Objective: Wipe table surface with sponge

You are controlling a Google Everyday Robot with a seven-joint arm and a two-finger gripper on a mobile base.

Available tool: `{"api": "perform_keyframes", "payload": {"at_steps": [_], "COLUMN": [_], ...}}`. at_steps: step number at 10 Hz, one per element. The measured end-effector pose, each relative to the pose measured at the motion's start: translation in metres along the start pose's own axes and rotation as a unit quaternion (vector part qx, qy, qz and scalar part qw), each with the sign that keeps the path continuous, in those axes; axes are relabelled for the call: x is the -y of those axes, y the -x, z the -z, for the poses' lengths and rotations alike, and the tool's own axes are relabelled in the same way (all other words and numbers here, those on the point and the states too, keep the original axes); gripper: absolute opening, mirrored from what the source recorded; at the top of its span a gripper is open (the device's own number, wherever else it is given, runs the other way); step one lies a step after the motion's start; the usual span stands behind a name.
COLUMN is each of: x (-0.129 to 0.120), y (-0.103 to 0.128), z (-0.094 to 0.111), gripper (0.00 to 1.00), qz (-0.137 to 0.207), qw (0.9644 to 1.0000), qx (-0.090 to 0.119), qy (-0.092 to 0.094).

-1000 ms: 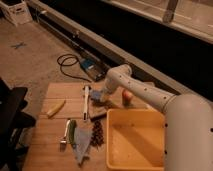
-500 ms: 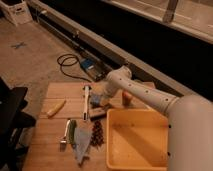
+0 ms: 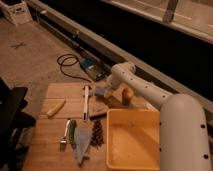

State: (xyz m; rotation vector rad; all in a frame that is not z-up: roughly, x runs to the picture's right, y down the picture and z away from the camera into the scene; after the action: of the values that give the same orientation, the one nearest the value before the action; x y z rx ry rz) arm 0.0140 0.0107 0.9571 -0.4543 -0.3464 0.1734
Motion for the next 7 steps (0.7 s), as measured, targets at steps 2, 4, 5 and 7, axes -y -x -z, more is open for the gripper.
{"api": "perform_keyframes", "payload": {"at_steps": [2, 4, 5, 7], "x": [-0.001, -0.019, -0.031, -0.046], "y": [0.022, 0.031, 0.027, 0.02], "z": [-0.006, -0.008, -0.007, -0.006], "gripper": [0.05, 0.05, 0.05, 0.05], "qz": [0.014, 0.02, 0.018, 0.011], "qw": [0.9998, 0.9994, 0.9993, 0.9992], "qx": [0.016, 0.027, 0.028, 0.023], "qy": [0.001, 0.011, 0.018, 0.03]}}
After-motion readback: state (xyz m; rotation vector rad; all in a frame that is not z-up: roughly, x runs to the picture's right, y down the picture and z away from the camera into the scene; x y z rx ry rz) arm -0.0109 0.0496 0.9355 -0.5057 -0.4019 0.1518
